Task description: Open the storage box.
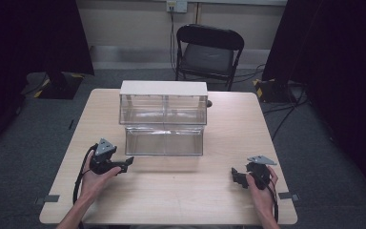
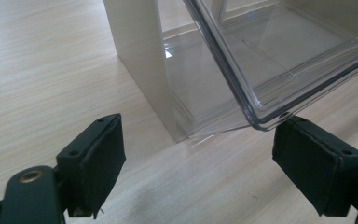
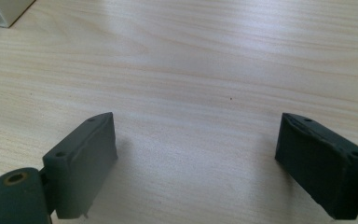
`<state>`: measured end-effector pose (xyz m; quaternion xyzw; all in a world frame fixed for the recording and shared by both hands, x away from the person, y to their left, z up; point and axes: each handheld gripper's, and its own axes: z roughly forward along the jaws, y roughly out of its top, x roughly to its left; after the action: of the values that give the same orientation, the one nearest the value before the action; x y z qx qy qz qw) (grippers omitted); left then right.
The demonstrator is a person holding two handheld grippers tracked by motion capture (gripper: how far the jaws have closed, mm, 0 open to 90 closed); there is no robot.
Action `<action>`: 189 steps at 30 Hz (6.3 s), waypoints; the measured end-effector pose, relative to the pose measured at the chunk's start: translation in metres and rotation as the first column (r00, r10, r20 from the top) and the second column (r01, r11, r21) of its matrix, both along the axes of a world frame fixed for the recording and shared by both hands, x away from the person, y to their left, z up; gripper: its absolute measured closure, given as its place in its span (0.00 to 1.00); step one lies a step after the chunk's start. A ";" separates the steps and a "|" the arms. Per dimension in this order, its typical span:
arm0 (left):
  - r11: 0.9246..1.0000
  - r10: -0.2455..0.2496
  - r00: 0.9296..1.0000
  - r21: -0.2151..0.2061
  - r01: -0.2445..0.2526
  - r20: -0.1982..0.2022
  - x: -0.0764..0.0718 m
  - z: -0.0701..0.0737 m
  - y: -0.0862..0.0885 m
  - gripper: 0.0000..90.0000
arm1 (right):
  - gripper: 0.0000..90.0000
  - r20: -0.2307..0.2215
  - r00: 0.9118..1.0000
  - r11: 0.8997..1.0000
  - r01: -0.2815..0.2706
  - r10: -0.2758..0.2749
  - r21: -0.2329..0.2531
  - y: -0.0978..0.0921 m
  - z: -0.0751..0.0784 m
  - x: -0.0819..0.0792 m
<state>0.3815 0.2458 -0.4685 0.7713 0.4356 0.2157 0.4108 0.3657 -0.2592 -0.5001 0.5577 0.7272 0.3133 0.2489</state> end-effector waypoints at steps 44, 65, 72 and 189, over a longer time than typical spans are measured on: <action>0.994 -0.065 0.998 -0.083 0.066 0.015 0.000 0.004 -0.006 0.17 | 0.13 0.000 1.000 1.000 0.000 0.000 0.000 0.000 0.000 0.000; 0.992 -0.065 0.997 -0.105 0.069 0.041 0.000 0.005 -0.004 0.17 | 0.13 0.000 1.000 1.000 0.000 0.000 0.000 0.000 0.000 0.000; 0.993 -0.068 0.997 -0.094 0.070 0.027 0.001 0.006 -0.005 0.18 | 0.13 -0.001 1.000 1.000 0.000 0.000 0.000 0.000 0.000 0.000; 0.992 -0.052 0.995 -0.110 0.061 0.089 0.012 0.044 -0.029 0.13 | 0.12 -0.001 1.000 1.000 -0.007 0.007 -0.003 -0.001 0.000 0.001</action>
<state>0.3937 0.2164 -0.4244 0.7489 0.4070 0.2121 0.4779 0.3672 -0.2600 -0.5002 0.5549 0.7299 0.3129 0.2480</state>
